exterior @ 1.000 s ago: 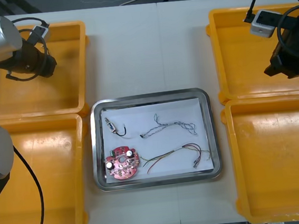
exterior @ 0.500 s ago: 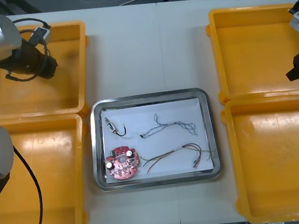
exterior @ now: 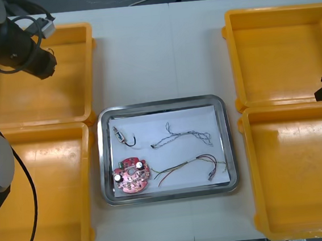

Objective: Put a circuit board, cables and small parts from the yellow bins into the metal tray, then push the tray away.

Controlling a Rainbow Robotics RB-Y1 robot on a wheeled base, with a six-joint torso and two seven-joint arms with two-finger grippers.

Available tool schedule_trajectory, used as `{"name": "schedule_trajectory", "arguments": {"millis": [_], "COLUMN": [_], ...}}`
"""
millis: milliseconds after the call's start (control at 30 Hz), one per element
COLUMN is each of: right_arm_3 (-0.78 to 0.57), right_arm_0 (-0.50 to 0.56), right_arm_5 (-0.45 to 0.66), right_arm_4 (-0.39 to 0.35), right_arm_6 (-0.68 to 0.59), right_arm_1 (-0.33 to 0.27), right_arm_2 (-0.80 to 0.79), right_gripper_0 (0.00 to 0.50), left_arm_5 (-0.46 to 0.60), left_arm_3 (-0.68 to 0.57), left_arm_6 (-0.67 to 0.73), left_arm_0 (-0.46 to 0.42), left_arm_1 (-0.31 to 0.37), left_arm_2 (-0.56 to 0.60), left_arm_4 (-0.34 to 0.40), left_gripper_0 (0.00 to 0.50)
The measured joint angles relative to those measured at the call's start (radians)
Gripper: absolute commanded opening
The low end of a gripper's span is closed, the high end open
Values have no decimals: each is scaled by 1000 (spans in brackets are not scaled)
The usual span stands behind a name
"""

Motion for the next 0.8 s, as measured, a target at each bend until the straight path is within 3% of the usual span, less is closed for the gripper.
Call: {"name": "schedule_trajectory", "arguments": {"millis": [367, 500, 800], "right_arm_3": [-93, -98, -104], "right_arm_0": [115, 131, 151], "right_arm_5": [0, 0, 0], "right_arm_4": [-1, -1, -9], "right_arm_6": [-155, -155, -155], "right_arm_1": [0, 0, 0], "right_arm_2": [-8, -11, -27], "right_gripper_0": [500, 500, 500], "left_arm_5": [228, 299, 310], "left_arm_3": [-327, -438, -680], "left_arm_6": [27, 130, 454], "left_arm_0": [69, 106, 201], "left_arm_1": [1, 1, 4], "left_arm_2": [1, -10, -81], "left_arm_4": [40, 51, 90], "left_gripper_0": [0, 0, 0]}}
